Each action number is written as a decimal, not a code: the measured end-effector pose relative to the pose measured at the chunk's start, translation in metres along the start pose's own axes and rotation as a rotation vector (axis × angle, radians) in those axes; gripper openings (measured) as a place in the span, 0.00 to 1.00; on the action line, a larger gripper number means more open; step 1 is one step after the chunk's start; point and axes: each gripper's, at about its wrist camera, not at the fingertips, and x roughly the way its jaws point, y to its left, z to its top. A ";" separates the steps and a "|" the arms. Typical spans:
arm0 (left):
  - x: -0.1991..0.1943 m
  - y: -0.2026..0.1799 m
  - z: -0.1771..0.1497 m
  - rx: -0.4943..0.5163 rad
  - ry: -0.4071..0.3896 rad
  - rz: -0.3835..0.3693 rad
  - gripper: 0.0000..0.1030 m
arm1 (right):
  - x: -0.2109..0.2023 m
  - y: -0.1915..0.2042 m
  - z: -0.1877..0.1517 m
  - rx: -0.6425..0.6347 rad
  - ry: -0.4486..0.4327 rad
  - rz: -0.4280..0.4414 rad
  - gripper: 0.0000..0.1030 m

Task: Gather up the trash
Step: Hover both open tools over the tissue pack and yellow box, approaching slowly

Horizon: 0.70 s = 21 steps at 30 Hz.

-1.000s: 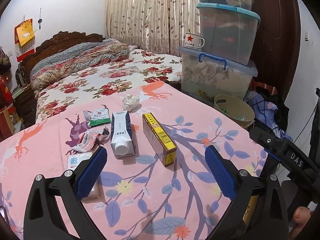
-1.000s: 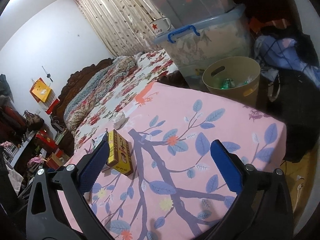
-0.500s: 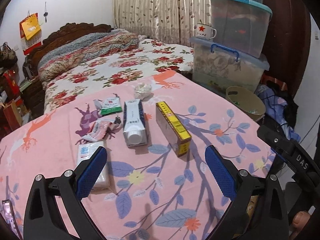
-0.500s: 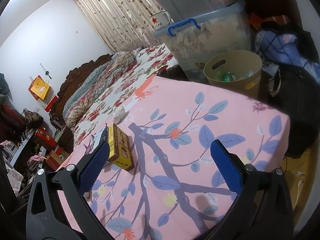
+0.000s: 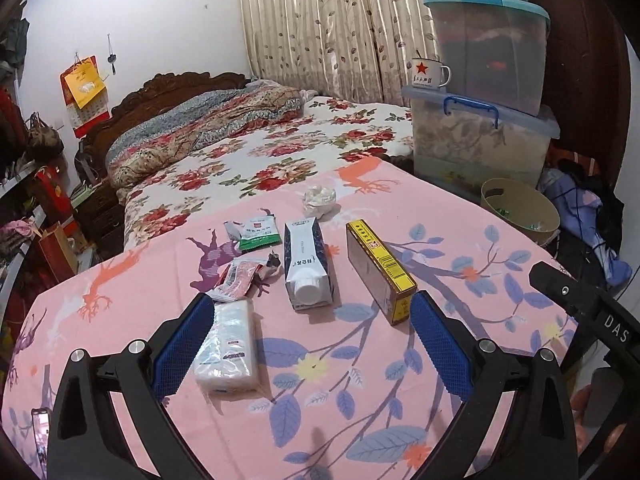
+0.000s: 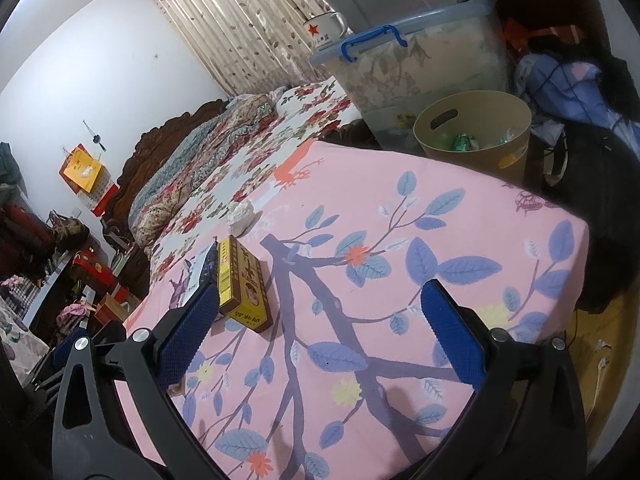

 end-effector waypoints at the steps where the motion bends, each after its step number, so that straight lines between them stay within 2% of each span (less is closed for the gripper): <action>1: 0.000 0.001 0.000 0.000 0.001 0.000 0.92 | 0.000 0.001 -0.001 -0.002 0.001 0.001 0.97; 8: -0.004 0.008 0.000 -0.027 -0.012 -0.006 0.92 | 0.003 0.006 -0.004 -0.016 0.013 0.010 0.97; 15: -0.013 0.004 -0.001 0.020 -0.068 0.019 0.92 | 0.001 0.009 -0.006 -0.031 -0.001 0.024 0.97; 17: -0.016 0.003 -0.001 0.035 -0.089 0.052 0.92 | 0.002 0.009 -0.008 -0.025 0.006 0.032 0.97; 21: -0.017 0.006 0.000 0.047 -0.087 0.065 0.92 | 0.007 0.010 -0.011 -0.021 0.031 0.042 0.97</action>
